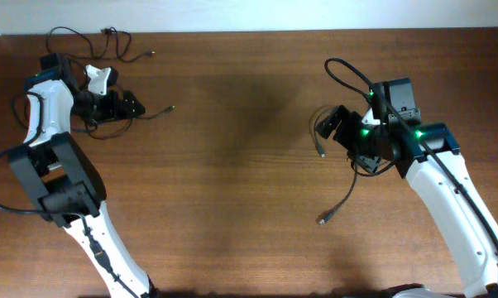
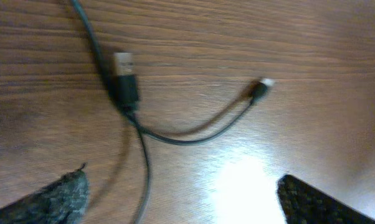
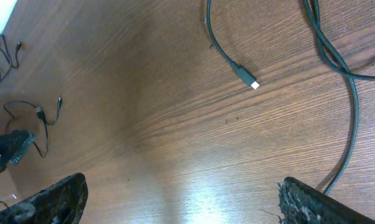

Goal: Untangle cables

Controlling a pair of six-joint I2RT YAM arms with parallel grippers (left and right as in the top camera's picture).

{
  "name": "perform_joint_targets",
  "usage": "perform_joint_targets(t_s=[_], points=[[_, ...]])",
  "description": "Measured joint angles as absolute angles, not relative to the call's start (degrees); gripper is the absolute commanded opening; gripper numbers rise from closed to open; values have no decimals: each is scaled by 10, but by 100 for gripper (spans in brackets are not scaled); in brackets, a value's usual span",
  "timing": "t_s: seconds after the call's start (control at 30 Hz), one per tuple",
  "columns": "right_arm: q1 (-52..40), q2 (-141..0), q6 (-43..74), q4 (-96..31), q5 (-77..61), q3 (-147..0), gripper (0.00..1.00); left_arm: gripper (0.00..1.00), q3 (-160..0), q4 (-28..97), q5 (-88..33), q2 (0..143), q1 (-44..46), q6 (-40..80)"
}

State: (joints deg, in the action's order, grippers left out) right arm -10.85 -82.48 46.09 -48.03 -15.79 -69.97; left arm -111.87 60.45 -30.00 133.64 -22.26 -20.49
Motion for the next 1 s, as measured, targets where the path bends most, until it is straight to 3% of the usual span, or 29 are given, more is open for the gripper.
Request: perform_joint_targets(t_s=[0.1,0.13,0.3,0.63,1.0], points=[[-109,-825,461,-480,-158,-700,99,4,-1122,634,-331,1326,-221,-201],[-109,-825,461,-480,-158,-700,99,0,-1123,637,-333,1326,-219,-202],[-109,-825,460,-480,-158,-700,99,0,-1124,658,-286,1326,-179,-199],[-109,-825,461,-480,-158,-700,99,0,-1124,668,-113,1326,-90,-41],[-109,-825,460,-479,-159,-700,99,0,-1126,657,-41,1372,-87,1]])
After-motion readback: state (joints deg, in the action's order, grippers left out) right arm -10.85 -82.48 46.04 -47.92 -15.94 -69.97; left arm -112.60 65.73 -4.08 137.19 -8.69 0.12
